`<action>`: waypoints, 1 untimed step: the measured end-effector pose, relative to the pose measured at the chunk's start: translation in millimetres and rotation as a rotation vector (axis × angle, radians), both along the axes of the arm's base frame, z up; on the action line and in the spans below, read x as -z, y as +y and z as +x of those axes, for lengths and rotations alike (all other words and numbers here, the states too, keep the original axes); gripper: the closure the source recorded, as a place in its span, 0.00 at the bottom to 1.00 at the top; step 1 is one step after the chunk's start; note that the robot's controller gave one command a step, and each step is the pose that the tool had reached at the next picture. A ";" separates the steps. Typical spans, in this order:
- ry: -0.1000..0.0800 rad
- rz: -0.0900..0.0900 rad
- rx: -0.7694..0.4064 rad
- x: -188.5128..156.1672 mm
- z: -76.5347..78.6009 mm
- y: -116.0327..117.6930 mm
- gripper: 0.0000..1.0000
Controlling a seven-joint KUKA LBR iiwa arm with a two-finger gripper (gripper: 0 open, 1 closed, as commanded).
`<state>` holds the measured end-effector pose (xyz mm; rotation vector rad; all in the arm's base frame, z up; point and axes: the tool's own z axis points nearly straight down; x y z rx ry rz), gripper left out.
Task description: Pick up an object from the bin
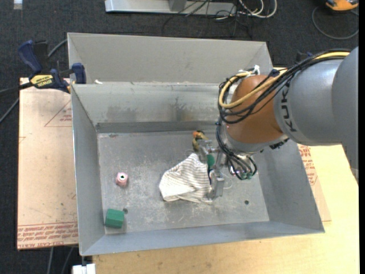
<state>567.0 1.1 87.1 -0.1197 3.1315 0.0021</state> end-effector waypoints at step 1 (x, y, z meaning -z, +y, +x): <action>0.002 0.000 -0.102 15.5 18.4 65.6 1.00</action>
Offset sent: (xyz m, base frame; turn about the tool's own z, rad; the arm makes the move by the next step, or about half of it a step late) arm 0.0000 0.0000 0.0000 0.0000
